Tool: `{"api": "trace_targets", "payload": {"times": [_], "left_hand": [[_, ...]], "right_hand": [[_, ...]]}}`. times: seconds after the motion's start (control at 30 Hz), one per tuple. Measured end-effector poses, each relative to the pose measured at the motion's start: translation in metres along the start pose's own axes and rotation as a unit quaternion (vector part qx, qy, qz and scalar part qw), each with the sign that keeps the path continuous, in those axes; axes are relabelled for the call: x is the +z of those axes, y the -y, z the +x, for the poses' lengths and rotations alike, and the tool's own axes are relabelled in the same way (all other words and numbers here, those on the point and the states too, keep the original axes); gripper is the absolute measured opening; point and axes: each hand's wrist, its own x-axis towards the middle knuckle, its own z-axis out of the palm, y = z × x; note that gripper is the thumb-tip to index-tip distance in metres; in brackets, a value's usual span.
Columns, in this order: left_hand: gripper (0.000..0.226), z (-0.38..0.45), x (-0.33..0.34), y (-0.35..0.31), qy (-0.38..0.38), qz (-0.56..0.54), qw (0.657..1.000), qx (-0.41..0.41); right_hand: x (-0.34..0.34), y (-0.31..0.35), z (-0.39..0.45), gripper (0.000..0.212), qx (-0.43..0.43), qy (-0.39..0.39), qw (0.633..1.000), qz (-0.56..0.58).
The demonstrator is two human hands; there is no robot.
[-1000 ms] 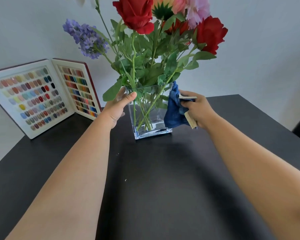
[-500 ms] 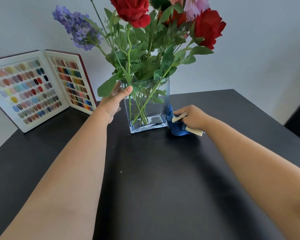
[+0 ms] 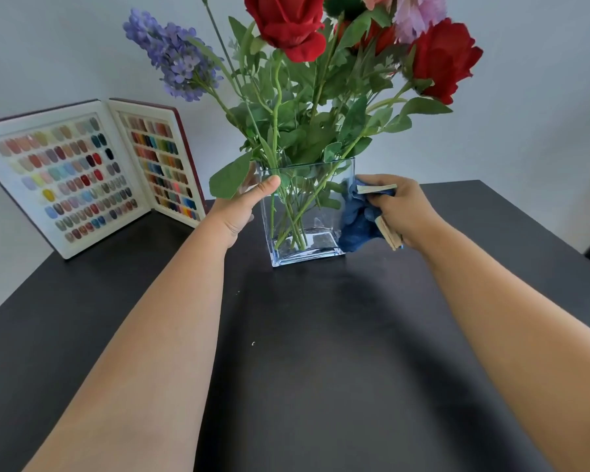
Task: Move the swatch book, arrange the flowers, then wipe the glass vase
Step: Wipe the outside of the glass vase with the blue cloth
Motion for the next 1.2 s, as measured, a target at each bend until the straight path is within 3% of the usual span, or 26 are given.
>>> {"api": "trace_targets", "payload": {"times": [0.17, 0.33, 0.53, 0.6, 0.7, 0.8, 0.87, 0.97, 1.03, 1.13, 1.2], "left_hand": [[0.083, -0.001, 0.003, 0.002, 0.002, 0.001, 1.0, 0.015], [0.096, -0.005, 0.002, -0.001, 0.007, 0.012, 1.0, 0.014], [0.115, -0.008, -0.002, -0.004, 0.009, 0.025, 1.0, 0.002], [0.107, -0.009, -0.003, -0.003, 0.011, 0.028, 1.0, 0.002], [0.09, -0.011, -0.003, -0.005, 0.015, 0.025, 1.0, 0.003], [0.086, -0.013, -0.003, -0.008, 0.017, 0.02, 1.0, -0.007], [0.092, -0.014, -0.004, -0.008, 0.018, 0.015, 1.0, -0.012], [0.086, -0.014, -0.002, -0.008, 0.019, 0.012, 1.0, -0.011], [0.082, -0.014, -0.002, -0.008, 0.019, 0.01, 1.0, -0.013], [0.087, -0.013, -0.002, -0.006, 0.015, 0.006, 1.0, -0.018], [0.093, -0.012, -0.002, -0.005, 0.017, 0.007, 1.0, -0.013]], "right_hand": [[0.001, -0.009, -0.018, 0.041, 0.026, 0.024, 0.992, -0.125], [0.007, -0.015, -0.038, 0.044, 0.061, 0.077, 0.962, -0.254], [-0.009, 0.022, -0.037, 0.054, 0.017, 0.115, 0.905, -0.408], [-0.016, 0.034, -0.042, 0.058, -0.035, 0.094, 0.905, -0.413], [-0.013, 0.044, -0.052, 0.064, -0.214, 0.046, 0.895, -0.388], [-0.001, 0.043, -0.057, 0.06, -0.389, -0.009, 0.835, -0.389], [0.006, 0.035, -0.051, 0.053, -0.46, -0.01, 0.786, -0.413], [0.025, 0.015, -0.041, 0.052, -0.511, 0.032, 0.723, -0.463], [0.036, 0.0, -0.039, 0.049, -0.526, 0.075, 0.7, -0.477], [0.041, -0.023, -0.043, 0.042, -0.507, 0.144, 0.678, -0.512], [0.037, -0.03, -0.044, 0.038, -0.49, 0.165, 0.686, -0.513]]}}
